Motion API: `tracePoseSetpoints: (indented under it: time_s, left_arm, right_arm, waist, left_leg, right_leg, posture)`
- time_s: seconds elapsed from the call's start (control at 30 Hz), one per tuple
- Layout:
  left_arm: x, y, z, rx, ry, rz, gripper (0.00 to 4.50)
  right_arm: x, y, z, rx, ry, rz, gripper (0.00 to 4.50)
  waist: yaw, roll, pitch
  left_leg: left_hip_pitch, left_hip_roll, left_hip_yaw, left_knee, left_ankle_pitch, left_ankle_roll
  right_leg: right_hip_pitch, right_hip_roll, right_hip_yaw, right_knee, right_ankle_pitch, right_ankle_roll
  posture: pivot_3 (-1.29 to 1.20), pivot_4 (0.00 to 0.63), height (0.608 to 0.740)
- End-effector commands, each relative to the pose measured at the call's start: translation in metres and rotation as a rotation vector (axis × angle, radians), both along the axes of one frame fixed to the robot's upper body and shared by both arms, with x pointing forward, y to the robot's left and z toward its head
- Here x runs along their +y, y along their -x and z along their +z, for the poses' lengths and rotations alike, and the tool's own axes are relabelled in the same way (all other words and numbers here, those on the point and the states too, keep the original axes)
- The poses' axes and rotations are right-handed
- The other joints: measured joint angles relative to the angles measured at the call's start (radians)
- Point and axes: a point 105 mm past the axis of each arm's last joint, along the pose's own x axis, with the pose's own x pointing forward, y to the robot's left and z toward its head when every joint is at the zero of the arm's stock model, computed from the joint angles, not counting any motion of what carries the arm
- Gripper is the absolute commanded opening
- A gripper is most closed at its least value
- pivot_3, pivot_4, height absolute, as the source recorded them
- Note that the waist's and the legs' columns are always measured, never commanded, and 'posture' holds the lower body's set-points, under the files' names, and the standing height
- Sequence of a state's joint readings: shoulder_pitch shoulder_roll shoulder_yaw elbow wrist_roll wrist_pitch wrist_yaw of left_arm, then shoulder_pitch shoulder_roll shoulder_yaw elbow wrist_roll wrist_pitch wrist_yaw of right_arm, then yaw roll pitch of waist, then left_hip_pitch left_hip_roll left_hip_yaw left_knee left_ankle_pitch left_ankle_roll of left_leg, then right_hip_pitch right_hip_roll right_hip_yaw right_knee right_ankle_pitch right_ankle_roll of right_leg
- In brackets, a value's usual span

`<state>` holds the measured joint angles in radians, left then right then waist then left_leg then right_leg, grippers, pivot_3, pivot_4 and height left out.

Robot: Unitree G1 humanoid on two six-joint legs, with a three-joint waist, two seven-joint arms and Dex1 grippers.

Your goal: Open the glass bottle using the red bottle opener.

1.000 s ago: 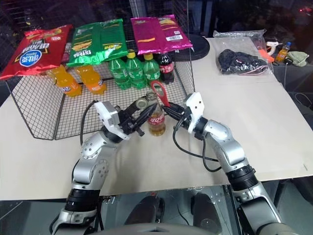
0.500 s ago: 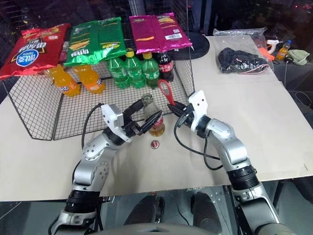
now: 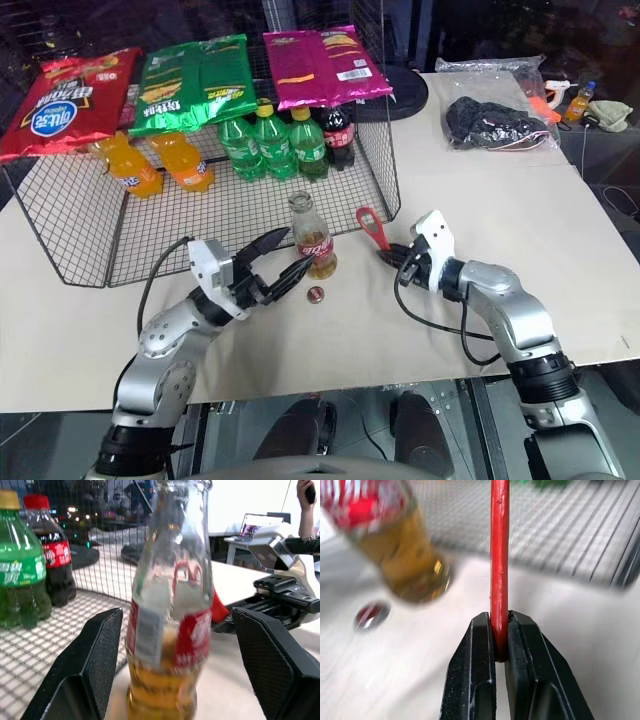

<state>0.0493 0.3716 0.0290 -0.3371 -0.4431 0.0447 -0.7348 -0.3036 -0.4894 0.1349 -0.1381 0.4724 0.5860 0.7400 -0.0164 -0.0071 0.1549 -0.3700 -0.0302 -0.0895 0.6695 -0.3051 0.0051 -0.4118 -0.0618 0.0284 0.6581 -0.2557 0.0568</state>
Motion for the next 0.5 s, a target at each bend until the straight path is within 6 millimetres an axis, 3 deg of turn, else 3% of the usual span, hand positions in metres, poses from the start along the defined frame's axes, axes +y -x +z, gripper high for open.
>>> tracePoseSetpoints:
  time_s: [0.03, 0.27, 0.4, 0.5]
  left_arm:
    - [0.013, 0.013, 0.005, -0.016, -0.027, 0.02, 3.59]
    - [0.046, 0.029, -0.012, 0.078, -0.092, 0.112, 3.59]
    - [0.067, 0.037, -0.024, 0.154, -0.132, 0.182, 3.59]
    - [0.081, 0.047, -0.032, 0.208, -0.155, 0.196, 3.59]
  right_arm:
    - [0.0, 0.011, 0.014, 0.016, -0.035, 0.041, 1.2]
    - [-0.028, 0.019, 0.011, 0.091, 0.0, 0.003, 4.45]
    - [-0.055, 0.023, -0.002, 0.05, 0.11, -0.04, 4.45]
    - [-0.072, 0.019, 0.004, -0.048, 0.078, -0.095, 4.45]
  waist:
    - [0.0, 0.0, 0.0]
    - [0.007, 0.0, 0.0]
    - [0.007, 0.0, 0.0]
    - [0.006, -0.001, 0.0]
  left_leg:
    - [0.0, 0.0, 0.0, 0.0, 0.0, 0.0]
    - [0.0, 0.0, 0.0, 0.0, -0.003, 0.005]
    - [-0.001, 0.0, 0.0, 0.0, -0.003, 0.005]
    - [0.0, 0.0, 0.0, 0.0, -0.003, 0.006]
  right_leg:
    - [0.0, 0.0, 0.0, 0.0, 0.0, 0.0]
    - [0.001, -0.001, -0.001, -0.001, 0.0, 0.0]
    - [0.0, -0.001, -0.001, -0.002, 0.0, 0.0]
    - [0.001, 0.0, -0.001, -0.002, 0.0, 0.0]
  posture:
    - [0.0, 0.15, 0.74]
    - [0.0, 0.15, 0.74]
    - [0.0, 0.15, 0.74]
    - [0.0, 0.15, 0.74]
